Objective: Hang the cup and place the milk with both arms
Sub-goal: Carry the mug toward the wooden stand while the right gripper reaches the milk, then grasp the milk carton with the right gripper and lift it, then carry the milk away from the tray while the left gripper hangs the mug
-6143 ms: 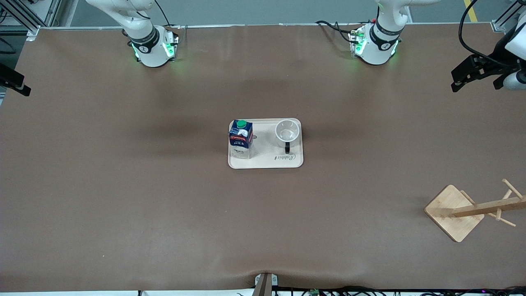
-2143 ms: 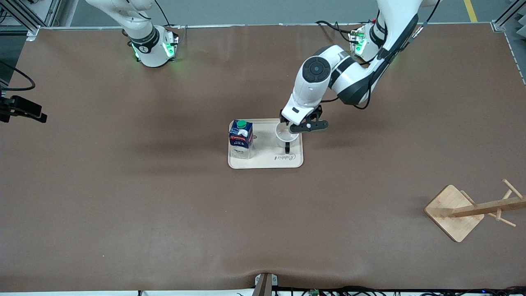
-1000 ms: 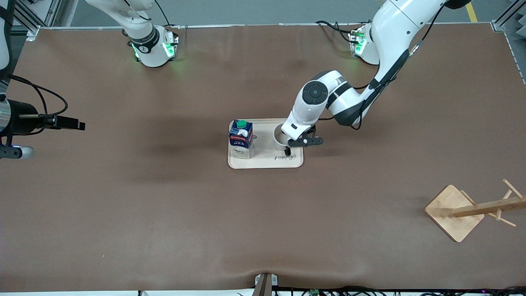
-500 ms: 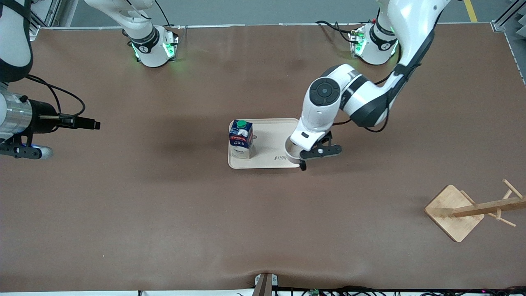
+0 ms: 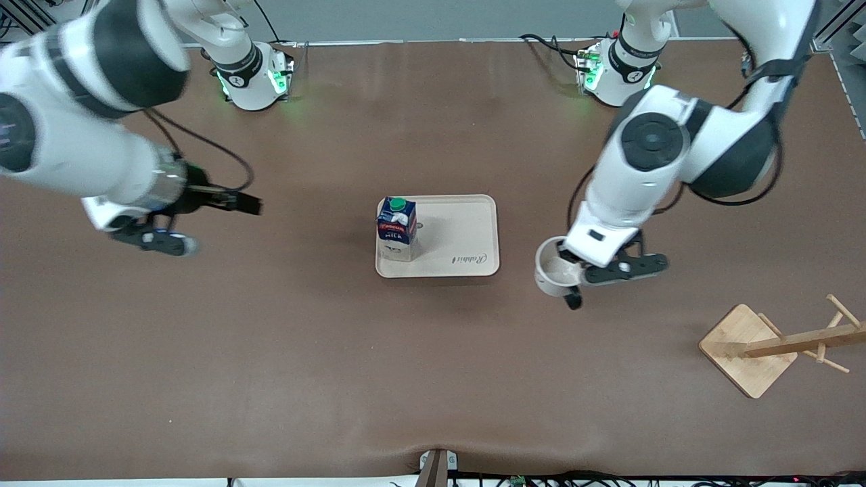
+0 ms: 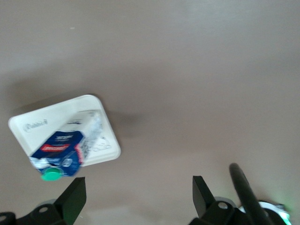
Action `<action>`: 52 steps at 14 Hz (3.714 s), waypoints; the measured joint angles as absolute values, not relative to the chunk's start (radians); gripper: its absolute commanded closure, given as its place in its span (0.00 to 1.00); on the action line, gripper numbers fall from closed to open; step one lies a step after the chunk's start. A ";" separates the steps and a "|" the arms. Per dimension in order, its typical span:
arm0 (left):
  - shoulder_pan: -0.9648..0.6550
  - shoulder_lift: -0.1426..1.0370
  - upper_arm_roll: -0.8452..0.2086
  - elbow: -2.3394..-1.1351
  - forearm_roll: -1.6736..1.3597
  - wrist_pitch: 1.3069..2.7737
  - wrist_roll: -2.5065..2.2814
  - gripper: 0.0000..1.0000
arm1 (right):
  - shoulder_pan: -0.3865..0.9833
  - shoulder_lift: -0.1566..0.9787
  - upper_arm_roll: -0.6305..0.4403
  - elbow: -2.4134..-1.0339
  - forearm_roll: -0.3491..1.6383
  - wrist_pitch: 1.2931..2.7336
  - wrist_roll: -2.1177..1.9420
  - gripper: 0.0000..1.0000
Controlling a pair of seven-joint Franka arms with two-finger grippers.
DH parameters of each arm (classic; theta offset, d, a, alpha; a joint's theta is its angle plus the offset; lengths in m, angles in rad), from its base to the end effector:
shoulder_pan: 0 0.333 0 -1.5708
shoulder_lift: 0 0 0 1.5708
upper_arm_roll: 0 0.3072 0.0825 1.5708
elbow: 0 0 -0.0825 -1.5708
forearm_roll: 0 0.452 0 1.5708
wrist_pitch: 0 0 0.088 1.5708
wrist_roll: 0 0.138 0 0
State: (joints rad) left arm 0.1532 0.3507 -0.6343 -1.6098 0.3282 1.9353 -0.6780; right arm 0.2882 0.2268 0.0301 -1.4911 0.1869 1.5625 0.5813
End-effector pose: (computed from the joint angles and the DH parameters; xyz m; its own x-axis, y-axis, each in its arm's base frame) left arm 0.6640 -0.2706 0.4004 0.9880 0.1167 0.1008 0.1227 -0.9909 -0.0553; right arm 0.6331 0.2342 0.4818 0.9378 -0.2567 -0.2337 -0.2805 -0.9570 -0.0743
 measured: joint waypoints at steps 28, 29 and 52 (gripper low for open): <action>0.682 0.328 -0.621 -1.473 0.282 1.827 0.568 1.00 | 0.684 0.467 0.006 -1.542 0.027 1.918 1.143 1.00; 0.682 0.330 -0.620 -1.464 0.282 1.827 0.571 1.00 | 0.660 0.464 0.004 -1.509 0.050 1.860 1.143 1.00; 0.741 0.431 -0.585 -1.407 0.274 1.938 0.712 0.00 | -0.108 0.189 -0.012 -1.824 -0.009 1.710 0.229 1.00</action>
